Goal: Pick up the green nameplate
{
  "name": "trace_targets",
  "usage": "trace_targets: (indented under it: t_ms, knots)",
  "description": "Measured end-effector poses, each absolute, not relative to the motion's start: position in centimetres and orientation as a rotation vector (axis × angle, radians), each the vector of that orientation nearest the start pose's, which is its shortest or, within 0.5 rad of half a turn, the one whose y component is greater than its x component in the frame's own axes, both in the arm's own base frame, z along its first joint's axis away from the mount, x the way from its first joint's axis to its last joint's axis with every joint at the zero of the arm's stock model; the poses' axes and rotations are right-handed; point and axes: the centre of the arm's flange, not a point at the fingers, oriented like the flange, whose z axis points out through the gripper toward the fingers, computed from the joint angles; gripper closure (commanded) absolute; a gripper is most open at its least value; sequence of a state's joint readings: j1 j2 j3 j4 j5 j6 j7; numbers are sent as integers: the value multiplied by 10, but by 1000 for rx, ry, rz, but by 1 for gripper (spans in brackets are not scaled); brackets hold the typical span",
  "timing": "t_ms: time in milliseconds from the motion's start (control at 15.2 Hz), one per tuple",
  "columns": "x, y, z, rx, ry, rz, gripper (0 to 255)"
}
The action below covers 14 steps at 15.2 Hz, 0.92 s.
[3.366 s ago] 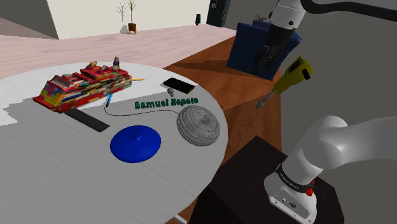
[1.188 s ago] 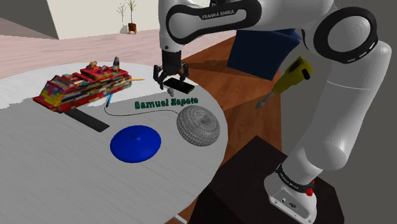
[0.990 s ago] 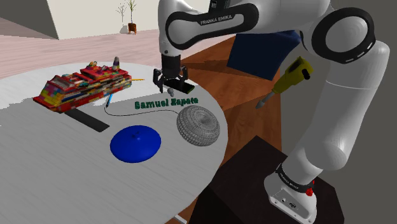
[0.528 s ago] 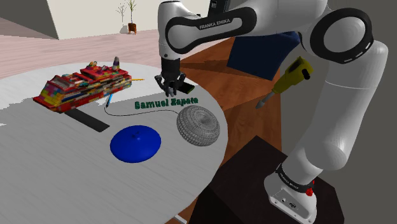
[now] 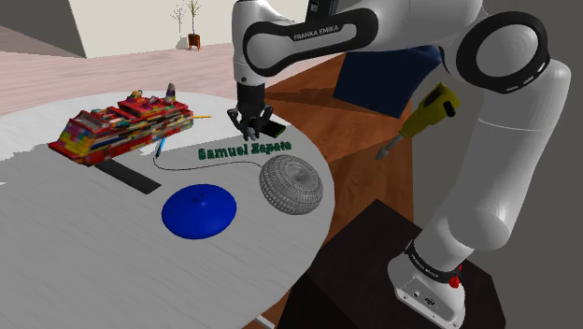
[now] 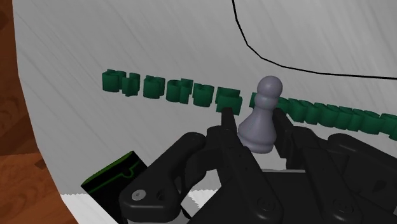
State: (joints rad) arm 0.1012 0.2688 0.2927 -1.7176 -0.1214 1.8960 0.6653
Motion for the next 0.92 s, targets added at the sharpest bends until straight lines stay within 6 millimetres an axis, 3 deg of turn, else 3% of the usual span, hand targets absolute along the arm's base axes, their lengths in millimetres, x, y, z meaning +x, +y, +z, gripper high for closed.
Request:
trace_targets:
  t_ms: [924]
  knots:
    - [586, 219, 499, -3189, 376, 78, 255]
